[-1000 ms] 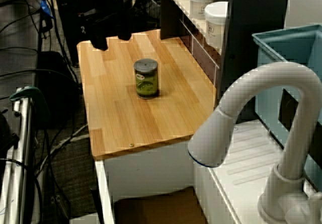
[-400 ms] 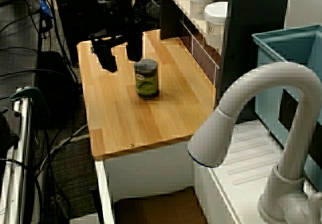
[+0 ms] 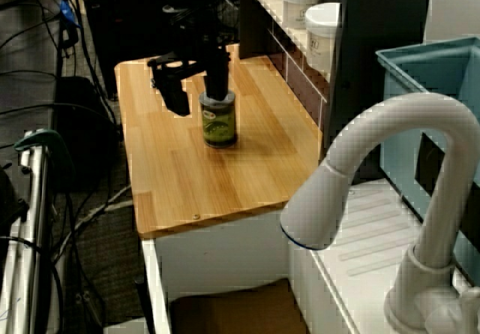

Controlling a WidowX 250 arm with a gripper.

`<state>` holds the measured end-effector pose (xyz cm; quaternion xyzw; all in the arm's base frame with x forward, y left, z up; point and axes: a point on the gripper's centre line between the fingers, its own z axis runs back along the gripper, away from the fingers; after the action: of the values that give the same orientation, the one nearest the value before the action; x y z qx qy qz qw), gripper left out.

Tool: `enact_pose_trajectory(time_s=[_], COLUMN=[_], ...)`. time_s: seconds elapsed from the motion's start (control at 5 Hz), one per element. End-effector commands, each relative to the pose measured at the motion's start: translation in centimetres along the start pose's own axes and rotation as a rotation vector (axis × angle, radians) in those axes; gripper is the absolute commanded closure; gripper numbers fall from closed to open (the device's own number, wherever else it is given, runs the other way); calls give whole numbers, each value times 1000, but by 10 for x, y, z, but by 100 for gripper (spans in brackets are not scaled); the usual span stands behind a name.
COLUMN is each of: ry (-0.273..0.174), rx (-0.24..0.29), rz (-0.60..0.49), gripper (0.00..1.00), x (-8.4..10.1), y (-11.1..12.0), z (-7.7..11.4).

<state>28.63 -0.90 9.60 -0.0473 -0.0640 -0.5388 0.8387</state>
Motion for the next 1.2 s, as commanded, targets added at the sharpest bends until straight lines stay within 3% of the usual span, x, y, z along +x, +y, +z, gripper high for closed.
enact_pose_trajectory(time_s=[0.0,0.6,1.0], ry=[-15,19,32], rx=[9,7,33], rz=[-22,28,-9], gripper=[0,0,0], x=[20,25,2], y=[11,38,43], z=[8,-29,-27])
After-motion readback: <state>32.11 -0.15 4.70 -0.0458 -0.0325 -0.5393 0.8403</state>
